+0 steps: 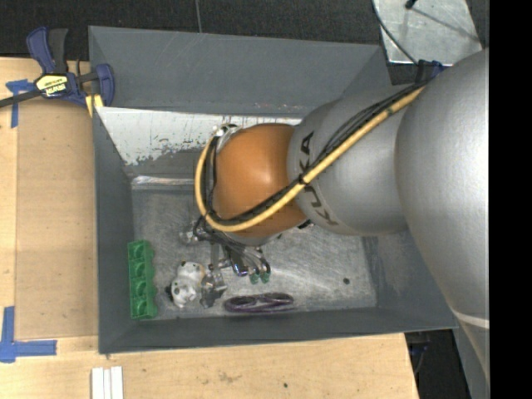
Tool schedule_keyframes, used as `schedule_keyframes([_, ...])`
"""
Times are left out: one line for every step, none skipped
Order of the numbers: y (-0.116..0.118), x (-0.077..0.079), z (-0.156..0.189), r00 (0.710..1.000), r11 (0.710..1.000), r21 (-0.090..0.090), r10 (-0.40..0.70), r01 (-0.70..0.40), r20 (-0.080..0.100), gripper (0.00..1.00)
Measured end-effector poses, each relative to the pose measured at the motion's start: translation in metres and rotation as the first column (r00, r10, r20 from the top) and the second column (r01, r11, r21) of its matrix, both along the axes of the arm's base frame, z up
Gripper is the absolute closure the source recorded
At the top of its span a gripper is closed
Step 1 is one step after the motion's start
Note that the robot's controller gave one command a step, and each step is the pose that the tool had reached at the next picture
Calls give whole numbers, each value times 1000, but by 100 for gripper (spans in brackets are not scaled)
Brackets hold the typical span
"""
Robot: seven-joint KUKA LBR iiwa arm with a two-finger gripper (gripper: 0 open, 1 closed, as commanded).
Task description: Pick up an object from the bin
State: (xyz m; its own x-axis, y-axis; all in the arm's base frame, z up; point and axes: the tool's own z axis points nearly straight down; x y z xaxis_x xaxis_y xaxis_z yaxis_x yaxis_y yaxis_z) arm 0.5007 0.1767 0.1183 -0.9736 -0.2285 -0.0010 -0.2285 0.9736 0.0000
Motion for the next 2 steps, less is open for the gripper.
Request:
schedule_keyframes([12, 0, -38, 900, 900, -4, 437, -437, 12, 100])
schedule_keyframes([12, 1, -38, 900, 900, -4, 436, -436, 11, 100])
